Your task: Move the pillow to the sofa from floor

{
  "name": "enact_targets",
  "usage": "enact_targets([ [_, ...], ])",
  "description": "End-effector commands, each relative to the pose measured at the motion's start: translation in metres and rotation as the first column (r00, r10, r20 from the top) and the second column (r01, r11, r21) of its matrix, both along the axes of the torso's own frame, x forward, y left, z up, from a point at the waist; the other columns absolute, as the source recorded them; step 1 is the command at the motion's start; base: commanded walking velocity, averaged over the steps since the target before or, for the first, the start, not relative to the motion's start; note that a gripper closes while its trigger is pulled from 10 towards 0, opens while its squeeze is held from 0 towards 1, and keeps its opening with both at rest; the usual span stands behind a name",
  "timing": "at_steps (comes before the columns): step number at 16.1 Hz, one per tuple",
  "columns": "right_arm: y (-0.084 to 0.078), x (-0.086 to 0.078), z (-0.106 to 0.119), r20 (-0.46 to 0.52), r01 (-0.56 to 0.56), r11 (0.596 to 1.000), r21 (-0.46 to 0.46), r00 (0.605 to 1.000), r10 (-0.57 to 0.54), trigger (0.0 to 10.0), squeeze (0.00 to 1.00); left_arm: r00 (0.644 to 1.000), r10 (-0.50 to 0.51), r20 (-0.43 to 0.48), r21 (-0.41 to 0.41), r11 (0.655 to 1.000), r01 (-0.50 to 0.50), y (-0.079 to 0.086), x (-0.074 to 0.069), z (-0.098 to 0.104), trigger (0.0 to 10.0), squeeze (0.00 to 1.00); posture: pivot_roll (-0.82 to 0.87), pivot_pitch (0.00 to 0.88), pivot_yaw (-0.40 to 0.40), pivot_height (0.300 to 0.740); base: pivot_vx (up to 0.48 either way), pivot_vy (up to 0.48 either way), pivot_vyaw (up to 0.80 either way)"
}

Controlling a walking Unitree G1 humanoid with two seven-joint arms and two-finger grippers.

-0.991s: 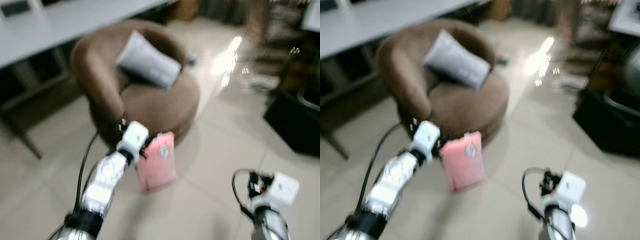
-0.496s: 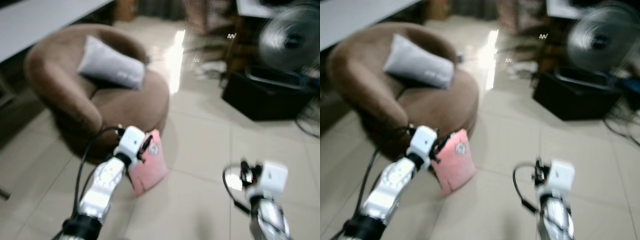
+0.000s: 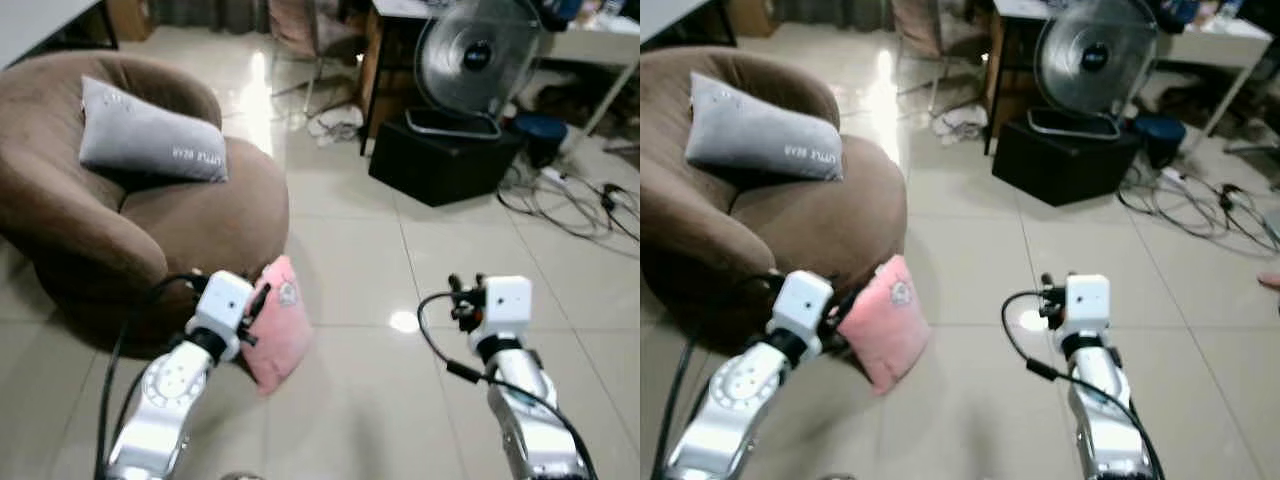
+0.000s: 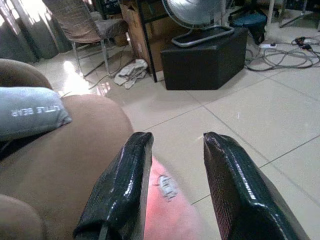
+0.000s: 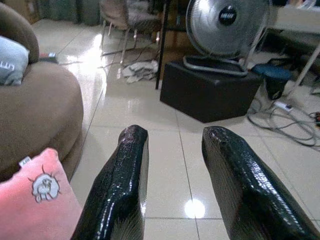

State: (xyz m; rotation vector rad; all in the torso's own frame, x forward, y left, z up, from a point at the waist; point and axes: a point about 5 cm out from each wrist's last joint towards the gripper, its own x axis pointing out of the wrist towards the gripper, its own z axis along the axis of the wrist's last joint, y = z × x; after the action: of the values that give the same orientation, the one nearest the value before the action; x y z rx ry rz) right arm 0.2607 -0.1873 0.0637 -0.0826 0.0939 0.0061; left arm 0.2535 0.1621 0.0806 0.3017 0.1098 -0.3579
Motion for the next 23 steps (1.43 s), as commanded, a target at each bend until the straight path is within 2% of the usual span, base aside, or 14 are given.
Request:
enact_targets([
  [1, 0.003, 0.000, -0.001, 0.008, -0.005, 1.000, 0.018, 1.000, 0.005, 10.0, 0.00, 1.000, 0.017, 0.000, 0.011, 1.000, -0.017, 0.004, 0.002, 0.002, 10.0, 0.00, 0.10, 0.023, -0.061, 0.740, 0.000, 0.480, -0.79],
  [4, 0.004, -0.003, -0.005, 0.015, 0.009, 0.999, 0.034, 1.000, -0.010, 10.0, 0.00, 1.000, 0.016, 0.004, 0.015, 1.000, -0.016, 0.000, 0.007, 0.004, 10.0, 0.00, 0.10, 0.021, -0.060, 0.740, 0.000, 0.480, -0.79],
  [8, 0.005, -0.008, -0.006, 0.031, 0.028, 0.998, 0.051, 0.999, -0.030, 10.0, 0.00, 0.999, -0.010, 0.030, 0.002, 1.000, 0.010, -0.012, 0.022, 0.010, 10.0, 0.00, 0.08, 0.019, -0.048, 0.740, 0.000, 0.480, -0.80],
  [10, 0.005, -0.011, -0.005, 0.038, 0.037, 0.998, 0.051, 0.999, -0.039, 10.0, 0.00, 0.997, -0.018, 0.080, -0.064, 0.998, 0.023, -0.017, 0.025, 0.015, 10.0, 0.00, 0.07, 0.018, -0.041, 0.740, 0.000, 0.000, -0.80],
  [12, 0.007, -0.016, -0.004, 0.064, 0.014, 0.999, 0.041, 0.998, -0.017, 10.0, 0.00, 0.994, -0.012, 0.108, -0.106, 0.994, 0.024, -0.020, 0.026, 0.019, 10.0, 0.00, 0.06, 0.017, -0.041, 0.740, 0.000, 0.000, 0.00],
  [15, 0.011, -0.023, -0.006, 0.061, 0.005, 0.997, 0.075, 0.998, -0.010, 10.0, 0.00, 0.994, -0.047, 0.099, -0.108, 0.992, 0.057, -0.027, 0.026, 0.016, 10.0, 0.00, 0.06, 0.019, -0.038, 0.740, 0.080, 0.000, 0.00],
  [19, 0.015, -0.026, -0.007, 0.054, -0.010, 0.998, 0.063, 0.999, 0.007, 10.0, 0.00, 0.994, -0.050, 0.100, -0.104, 0.993, 0.060, -0.028, 0.030, 0.015, 10.0, 0.00, 0.05, 0.018, -0.036, 0.740, 0.348, 0.000, 0.00],
  [23, 0.013, -0.027, -0.009, 0.042, -0.005, 0.998, 0.056, 0.999, 0.003, 10.0, 0.00, 0.993, -0.060, 0.100, -0.099, 0.993, 0.070, -0.029, 0.031, 0.014, 10.0, 0.00, 0.05, 0.012, -0.031, 0.740, 0.362, 0.000, 0.17],
])
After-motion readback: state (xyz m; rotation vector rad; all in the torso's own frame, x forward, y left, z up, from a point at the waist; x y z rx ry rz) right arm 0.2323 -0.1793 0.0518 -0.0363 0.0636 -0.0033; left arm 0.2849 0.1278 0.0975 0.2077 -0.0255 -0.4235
